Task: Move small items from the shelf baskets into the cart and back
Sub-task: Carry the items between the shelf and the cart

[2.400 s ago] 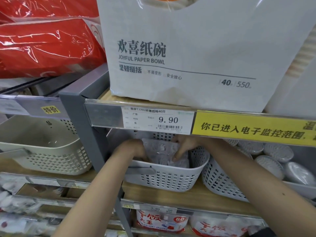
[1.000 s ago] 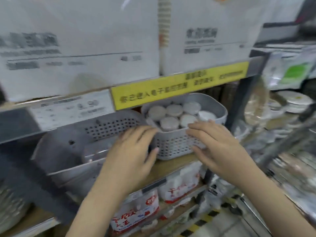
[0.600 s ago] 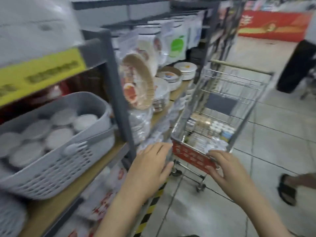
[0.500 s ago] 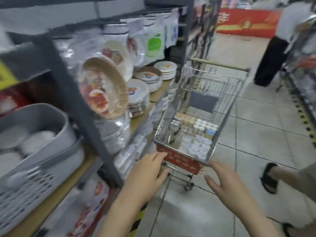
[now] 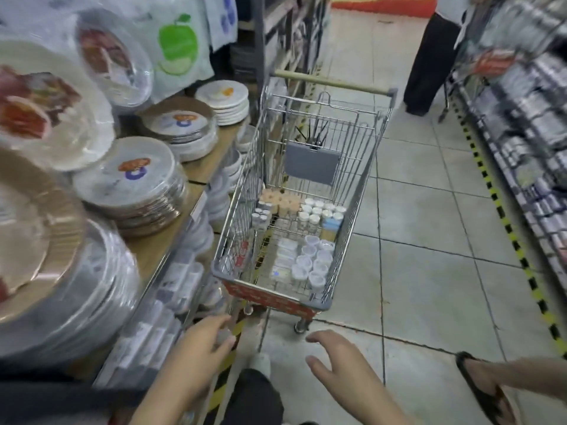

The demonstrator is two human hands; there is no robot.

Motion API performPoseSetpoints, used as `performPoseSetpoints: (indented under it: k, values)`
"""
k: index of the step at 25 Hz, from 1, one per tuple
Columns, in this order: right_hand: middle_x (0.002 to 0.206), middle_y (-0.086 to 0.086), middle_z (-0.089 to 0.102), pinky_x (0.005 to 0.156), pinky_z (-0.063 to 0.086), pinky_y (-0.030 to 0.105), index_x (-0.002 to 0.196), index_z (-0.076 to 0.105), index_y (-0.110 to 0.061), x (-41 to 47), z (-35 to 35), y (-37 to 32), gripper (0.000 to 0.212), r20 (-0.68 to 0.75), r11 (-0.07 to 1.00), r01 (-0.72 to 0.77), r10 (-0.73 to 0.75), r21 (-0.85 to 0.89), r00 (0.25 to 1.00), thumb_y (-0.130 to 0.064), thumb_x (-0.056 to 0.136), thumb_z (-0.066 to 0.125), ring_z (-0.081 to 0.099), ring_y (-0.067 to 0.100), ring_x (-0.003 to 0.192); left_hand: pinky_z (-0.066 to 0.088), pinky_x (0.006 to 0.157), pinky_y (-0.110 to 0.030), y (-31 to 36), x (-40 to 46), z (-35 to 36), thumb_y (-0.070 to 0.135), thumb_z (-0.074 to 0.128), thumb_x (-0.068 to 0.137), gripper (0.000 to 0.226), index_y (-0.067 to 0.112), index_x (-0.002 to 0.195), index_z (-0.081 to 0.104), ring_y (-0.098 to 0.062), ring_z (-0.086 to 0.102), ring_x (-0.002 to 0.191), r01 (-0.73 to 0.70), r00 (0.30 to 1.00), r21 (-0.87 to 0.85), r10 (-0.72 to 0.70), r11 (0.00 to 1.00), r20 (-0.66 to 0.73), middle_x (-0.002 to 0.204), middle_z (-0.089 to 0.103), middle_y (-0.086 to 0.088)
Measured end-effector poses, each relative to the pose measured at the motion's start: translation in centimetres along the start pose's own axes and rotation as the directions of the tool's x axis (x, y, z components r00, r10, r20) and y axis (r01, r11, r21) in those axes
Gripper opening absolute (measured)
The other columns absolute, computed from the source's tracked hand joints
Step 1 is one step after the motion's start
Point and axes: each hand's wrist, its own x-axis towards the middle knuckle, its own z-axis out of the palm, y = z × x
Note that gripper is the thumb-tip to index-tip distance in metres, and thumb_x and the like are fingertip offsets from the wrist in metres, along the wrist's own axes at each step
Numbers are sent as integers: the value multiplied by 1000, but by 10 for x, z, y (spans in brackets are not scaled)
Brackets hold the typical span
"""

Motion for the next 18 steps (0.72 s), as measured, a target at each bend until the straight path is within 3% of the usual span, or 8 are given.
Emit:
performPoseSetpoints:
  k: [3,8,12,15,18]
  values:
    - [131,-12,51,101,31,18,131,48,-27,43,-11,7,37,10,997,-63,62,37,998,-33,94,49,45,6,124,44,98,-29,-3,52,-9,36,51,94,43,25,135,47,-6,52,118,7,1000,49,-9,999,25,132,55,10]
    - [125,-14,54,93,35,14,128,52,-27,115,-25,23,34,-8,978,-175,177,113,984,-29,94,51,49,3,117,41,98,-24,21,145,-14,35,48,96,41,26,136,46,-6,50,120,-122,982,136,101,983,157,134,52,11]
    - [129,-4,56,98,39,23,130,52,-21,171,-18,44,37,87,943,-294,284,154,955,-27,94,52,51,11,119,40,103,-27,31,210,4,34,46,97,42,23,138,44,-8,49,122,-168,949,128,125,977,289,137,50,7]
    - [130,-2,55,99,39,25,131,51,-19,205,-10,59,39,153,927,-344,322,149,934,-28,94,52,51,13,119,43,99,-26,21,249,20,33,49,96,41,23,136,46,-6,52,117,-104,931,85,67,991,358,134,52,10]
    - [130,-1,56,97,41,26,133,49,-18,242,-6,72,40,229,919,-372,337,132,913,-25,94,51,53,13,117,46,95,-25,0,281,36,31,52,95,38,21,132,51,-5,57,107,55,918,41,-67,998,391,125,59,8]
